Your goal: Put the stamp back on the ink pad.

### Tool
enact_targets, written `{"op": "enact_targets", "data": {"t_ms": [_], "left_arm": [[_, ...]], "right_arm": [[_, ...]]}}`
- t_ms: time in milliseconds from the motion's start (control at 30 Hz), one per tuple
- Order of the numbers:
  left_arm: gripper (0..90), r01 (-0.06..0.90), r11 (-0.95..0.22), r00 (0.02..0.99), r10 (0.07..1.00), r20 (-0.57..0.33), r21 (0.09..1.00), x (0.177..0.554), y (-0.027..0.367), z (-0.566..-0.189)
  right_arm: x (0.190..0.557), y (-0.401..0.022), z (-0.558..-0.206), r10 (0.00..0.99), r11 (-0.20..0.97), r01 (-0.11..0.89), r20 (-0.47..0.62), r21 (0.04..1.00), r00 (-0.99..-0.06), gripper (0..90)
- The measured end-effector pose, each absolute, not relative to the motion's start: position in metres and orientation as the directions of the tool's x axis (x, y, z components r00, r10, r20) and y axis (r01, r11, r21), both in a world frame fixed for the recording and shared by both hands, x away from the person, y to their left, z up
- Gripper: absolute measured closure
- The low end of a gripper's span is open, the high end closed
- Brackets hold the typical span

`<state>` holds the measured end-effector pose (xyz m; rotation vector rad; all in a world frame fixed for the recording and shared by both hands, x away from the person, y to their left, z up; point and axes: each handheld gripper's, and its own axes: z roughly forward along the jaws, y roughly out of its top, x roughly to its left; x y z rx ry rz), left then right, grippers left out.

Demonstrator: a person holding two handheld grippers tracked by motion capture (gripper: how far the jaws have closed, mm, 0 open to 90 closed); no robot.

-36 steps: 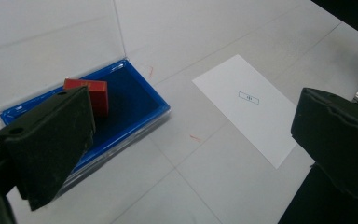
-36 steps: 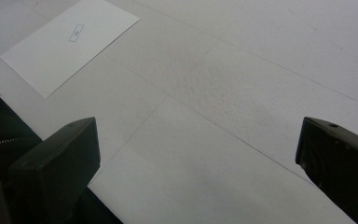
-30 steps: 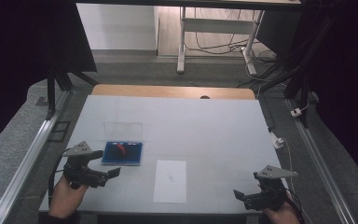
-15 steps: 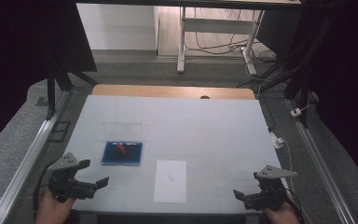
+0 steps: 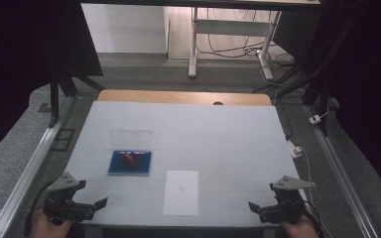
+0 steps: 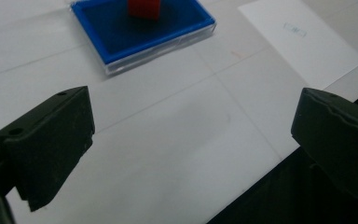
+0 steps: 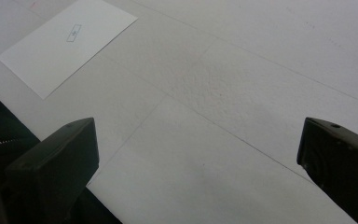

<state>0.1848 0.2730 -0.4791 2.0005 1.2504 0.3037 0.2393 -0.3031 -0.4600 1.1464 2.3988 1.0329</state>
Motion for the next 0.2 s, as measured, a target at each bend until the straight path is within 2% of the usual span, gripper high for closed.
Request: {"op": "enact_targets", "data": {"t_ms": [200], "left_arm": [[0.0, 0.690, -0.249, 0.487, 0.854, -0.182, 0.680, 0.1865, 0.2718, -0.4799]], "right_arm": [[0.2395, -0.3026, -0.4607, 0.764, 0.435, 0.559, 0.040, 0.706, -0.644, 0.0]]}}
